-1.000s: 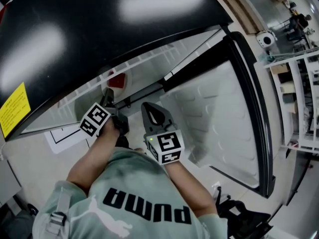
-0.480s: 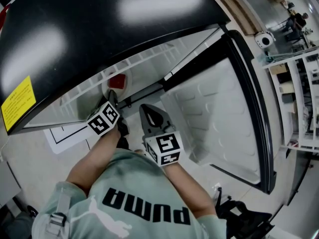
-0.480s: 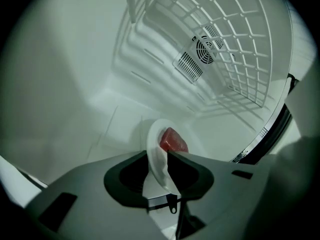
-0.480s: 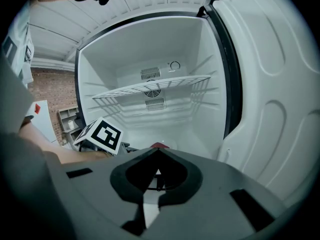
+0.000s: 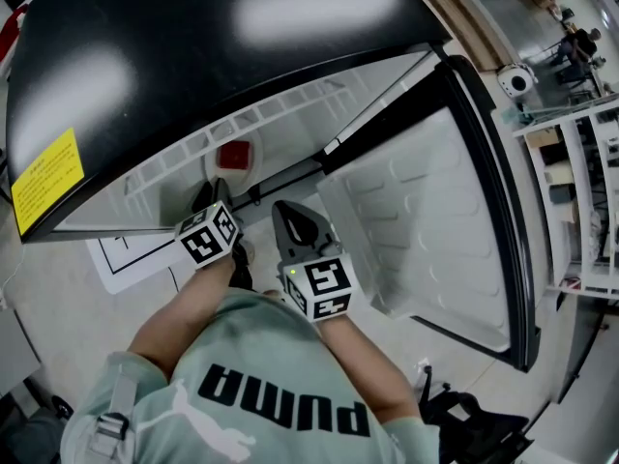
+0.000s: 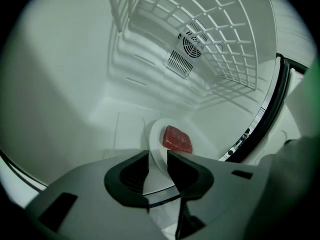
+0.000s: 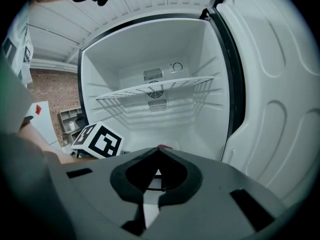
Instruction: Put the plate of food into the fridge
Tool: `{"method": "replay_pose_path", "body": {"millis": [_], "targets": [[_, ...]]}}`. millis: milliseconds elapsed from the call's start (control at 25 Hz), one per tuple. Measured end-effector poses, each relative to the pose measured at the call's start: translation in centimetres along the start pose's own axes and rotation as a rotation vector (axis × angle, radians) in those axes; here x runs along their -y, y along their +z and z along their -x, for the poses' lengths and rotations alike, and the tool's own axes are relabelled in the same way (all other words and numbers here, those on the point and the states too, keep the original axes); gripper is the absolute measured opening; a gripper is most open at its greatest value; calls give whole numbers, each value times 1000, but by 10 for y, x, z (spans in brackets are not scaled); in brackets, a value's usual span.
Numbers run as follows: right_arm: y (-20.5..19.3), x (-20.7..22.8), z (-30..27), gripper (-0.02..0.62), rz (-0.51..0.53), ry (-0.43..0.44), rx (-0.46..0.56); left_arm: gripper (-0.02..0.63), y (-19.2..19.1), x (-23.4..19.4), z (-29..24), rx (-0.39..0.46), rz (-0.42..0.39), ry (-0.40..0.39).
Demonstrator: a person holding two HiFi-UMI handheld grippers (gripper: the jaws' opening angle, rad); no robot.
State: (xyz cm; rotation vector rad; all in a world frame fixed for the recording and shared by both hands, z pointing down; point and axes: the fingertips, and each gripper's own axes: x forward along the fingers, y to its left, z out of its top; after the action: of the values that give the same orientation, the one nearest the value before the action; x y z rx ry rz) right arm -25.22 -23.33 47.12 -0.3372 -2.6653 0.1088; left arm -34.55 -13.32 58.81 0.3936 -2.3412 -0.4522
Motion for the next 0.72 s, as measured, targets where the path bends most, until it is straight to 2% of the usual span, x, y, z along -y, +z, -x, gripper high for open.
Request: {"method": "replay_pose_path", "body": {"millis": [240, 440, 480, 600, 720], "targets": [[-4, -5, 2, 5, 5, 3, -3, 100, -2, 2, 13, 31, -67, -42], [-9, -9, 4, 5, 14, -1, -2, 98, -8, 8, 34, 38, -133, -126], [-11, -10, 6, 5, 15, -5, -1, 91, -8, 11, 40, 43, -144, -145], [-13, -13, 14, 5, 17, -13, 9, 6, -7, 22, 58, 61, -183, -203], [-11, -15, 26, 5, 25, -21, 31, 5, -1, 41, 78, 99, -260, -263]]}}
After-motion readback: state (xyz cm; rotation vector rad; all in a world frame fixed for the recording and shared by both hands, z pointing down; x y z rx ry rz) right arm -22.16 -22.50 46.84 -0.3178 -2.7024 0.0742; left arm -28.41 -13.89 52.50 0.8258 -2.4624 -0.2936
